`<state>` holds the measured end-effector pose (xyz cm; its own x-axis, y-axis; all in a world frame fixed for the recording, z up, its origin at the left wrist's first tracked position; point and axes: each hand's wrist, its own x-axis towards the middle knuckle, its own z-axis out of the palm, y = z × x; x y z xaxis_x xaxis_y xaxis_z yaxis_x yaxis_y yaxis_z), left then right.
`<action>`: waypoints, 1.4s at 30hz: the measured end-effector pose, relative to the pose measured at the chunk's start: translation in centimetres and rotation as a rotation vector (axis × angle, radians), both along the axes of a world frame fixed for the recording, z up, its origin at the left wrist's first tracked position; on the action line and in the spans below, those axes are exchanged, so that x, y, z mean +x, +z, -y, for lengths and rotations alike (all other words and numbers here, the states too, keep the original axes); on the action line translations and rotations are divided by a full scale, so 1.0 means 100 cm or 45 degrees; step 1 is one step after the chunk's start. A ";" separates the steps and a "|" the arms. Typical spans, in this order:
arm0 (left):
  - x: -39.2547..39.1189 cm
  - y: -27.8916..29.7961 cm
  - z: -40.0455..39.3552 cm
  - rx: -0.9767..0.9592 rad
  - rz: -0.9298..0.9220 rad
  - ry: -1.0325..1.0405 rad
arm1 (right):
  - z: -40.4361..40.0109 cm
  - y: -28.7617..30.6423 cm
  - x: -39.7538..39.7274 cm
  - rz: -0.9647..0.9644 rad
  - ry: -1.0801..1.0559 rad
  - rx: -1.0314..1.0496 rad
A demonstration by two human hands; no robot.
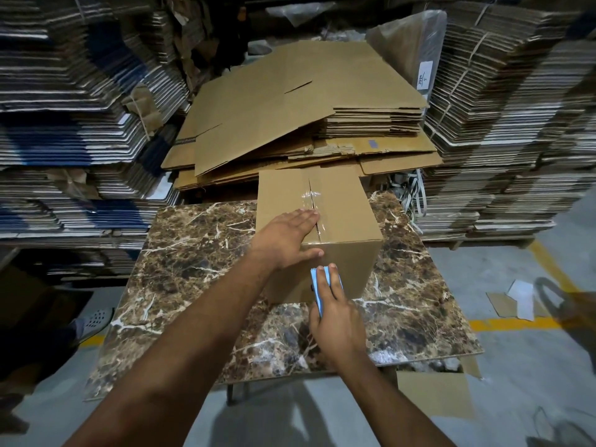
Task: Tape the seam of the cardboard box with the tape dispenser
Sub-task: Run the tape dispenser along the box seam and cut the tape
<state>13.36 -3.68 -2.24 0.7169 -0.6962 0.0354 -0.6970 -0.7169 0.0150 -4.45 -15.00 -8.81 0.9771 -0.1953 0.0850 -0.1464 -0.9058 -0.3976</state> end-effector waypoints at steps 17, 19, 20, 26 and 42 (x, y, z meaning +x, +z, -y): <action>-0.008 0.005 0.003 0.023 0.119 0.051 | 0.027 -0.054 -0.033 -0.251 -0.180 0.619; -0.014 0.004 0.008 0.034 0.207 0.114 | 0.032 -0.046 -0.025 -0.180 -0.150 0.626; -0.018 0.003 0.010 0.038 0.228 0.150 | 0.035 -0.042 -0.020 -0.142 -0.140 0.636; -0.024 0.000 0.012 0.073 0.218 0.195 | 0.039 -0.029 -0.011 -0.052 -0.167 0.665; -0.031 0.002 0.018 0.164 0.227 0.181 | 0.045 -0.020 -0.028 0.017 -0.107 0.639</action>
<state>10.24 -5.46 -2.03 0.7982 -0.5960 0.0875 -0.5726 -0.7958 -0.1970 -7.24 -19.55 -10.84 0.9558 -0.2928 -0.0271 -0.2023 -0.5878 -0.7833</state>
